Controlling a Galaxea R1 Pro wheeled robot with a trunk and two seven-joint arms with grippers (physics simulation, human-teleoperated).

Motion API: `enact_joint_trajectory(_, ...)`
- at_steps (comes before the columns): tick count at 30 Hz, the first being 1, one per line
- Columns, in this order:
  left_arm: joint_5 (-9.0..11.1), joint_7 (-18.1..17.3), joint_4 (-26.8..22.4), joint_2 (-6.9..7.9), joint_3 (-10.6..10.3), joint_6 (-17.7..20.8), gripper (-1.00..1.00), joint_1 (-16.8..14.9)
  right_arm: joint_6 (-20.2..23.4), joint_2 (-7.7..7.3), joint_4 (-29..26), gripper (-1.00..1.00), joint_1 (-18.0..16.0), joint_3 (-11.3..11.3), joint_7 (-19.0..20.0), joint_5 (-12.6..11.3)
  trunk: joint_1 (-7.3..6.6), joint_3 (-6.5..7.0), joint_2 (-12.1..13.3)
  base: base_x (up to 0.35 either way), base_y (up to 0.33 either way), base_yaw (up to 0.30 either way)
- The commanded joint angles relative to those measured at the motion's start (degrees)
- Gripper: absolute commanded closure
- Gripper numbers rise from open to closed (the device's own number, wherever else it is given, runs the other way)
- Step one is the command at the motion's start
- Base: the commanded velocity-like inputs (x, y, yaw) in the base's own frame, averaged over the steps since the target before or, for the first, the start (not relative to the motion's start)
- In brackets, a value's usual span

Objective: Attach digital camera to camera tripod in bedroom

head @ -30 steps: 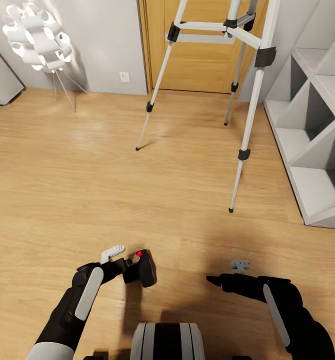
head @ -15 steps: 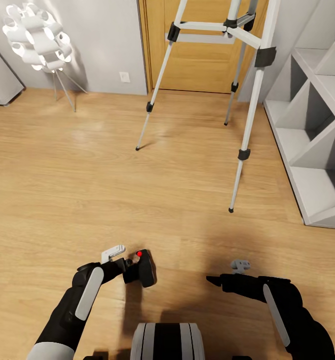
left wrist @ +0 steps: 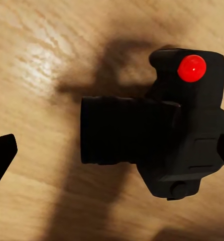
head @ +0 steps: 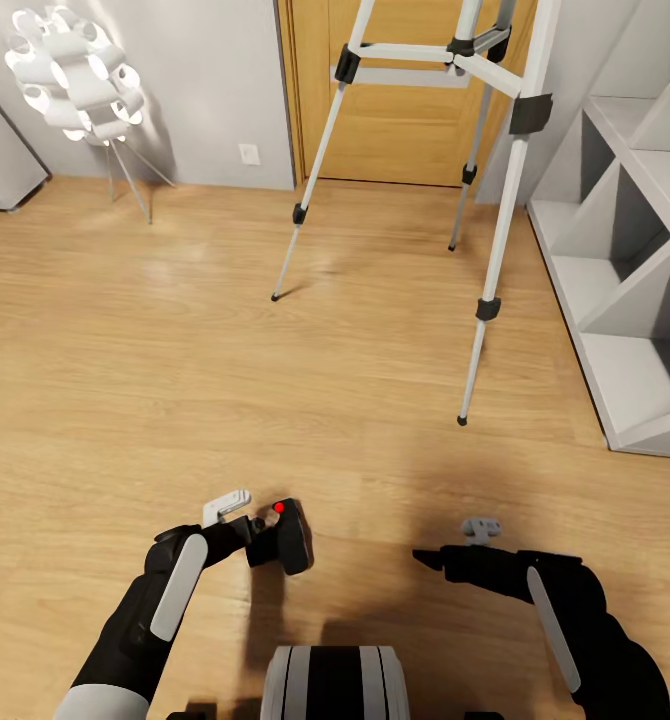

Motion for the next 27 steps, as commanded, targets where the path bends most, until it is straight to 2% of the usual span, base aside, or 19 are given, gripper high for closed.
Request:
enact_joint_trajectory(1, 0.61, 0.48, -0.07, -0.01, 0.08, 0.21, -1.0, -0.02, 0.39, 0.0, -0.1, -1.0, -0.04, -0.08, -0.02, -0.27, -0.01, -0.04, -0.01, 0.0, 0.0, 0.0)
enact_joint_trajectory(5, 0.59, 0.48, -0.11, 0.0, 0.06, 0.27, -1.0, -0.02, 0.39, 0.05, -0.14, -1.0, -0.03, -0.11, -0.07, -0.26, -0.01, -0.04, -0.01, -0.075, 0.0, 0.0)
enact_joint_trajectory(11, 0.59, 0.48, -0.22, -0.04, -0.02, 0.33, -1.0, -0.02, 0.33, 0.07, -0.1, -1.0, -0.03, -0.07, -0.19, -0.26, -0.01, -0.04, -0.01, -0.24, 0.0, 0.0)
enact_joint_trajectory(20, 0.61, 0.48, -0.16, -0.02, -0.09, 0.41, -1.0, -0.02, 0.29, 0.08, 0.22, -1.0, -0.03, -0.13, -0.35, -0.63, -0.01, -0.04, -0.01, -0.056, 0.0, 0.0)
enact_joint_trajectory(27, 0.6, 0.48, -0.23, -0.04, -0.13, 0.35, -1.0, -0.02, 0.3, 0.07, 0.33, -1.0, -0.03, -0.13, -0.36, -0.68, -0.01, -0.04, -0.01, -0.23, 0.0, 0.0)
